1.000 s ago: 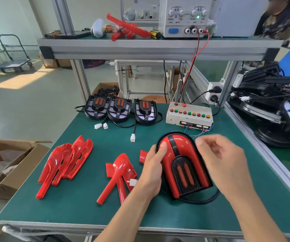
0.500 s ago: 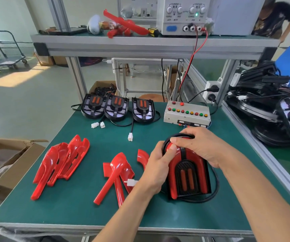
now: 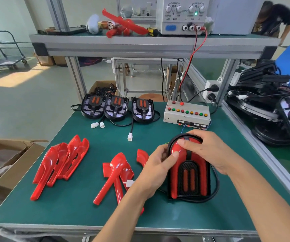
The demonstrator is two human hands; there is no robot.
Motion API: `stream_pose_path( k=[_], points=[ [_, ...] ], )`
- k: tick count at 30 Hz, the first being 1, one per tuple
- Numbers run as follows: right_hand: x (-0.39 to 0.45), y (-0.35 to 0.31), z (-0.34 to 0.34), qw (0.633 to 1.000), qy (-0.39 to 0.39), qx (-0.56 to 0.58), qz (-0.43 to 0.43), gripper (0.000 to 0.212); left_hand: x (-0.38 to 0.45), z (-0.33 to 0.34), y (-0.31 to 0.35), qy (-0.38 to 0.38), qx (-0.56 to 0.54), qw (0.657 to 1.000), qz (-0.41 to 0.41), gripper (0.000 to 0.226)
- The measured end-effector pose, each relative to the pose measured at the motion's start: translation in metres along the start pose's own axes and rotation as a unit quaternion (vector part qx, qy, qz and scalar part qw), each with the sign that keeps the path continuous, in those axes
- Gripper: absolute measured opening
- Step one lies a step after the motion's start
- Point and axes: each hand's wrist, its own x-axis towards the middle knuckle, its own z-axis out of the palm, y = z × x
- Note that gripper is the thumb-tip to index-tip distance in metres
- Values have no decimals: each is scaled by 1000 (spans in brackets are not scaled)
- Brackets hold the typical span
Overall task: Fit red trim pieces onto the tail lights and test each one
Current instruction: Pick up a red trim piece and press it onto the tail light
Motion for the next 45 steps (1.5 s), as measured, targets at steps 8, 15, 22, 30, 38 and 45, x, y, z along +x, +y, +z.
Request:
stream_pose_path(
  k=[8, 15, 22, 30, 38, 45],
  points=[
    [0, 8, 4, 998, 42, -17, -49, 25, -8, -1, -2, 21, 143, 985, 89, 20],
    [-3, 11, 8, 995, 89, -9, -48, 24, -6, -4, 2, -19, 147, 986, 70, 26],
    [-7, 17, -1, 992, 100, 74, 7, 17, -8, -9, -9, -48, 229, 971, 54, 28],
    [-8, 18, -3, 988, 116, 98, 30, 20, -13, -3, 3, -49, 290, 953, 76, 35],
    [-21, 31, -22, 939, 246, 187, 154, 38, -77, -48, 7, 113, 663, 716, 187, 16],
    [-34, 47, -23, 915, 276, 208, 209, 39, -76, -52, 15, 41, 746, 658, 94, 22]
  ],
)
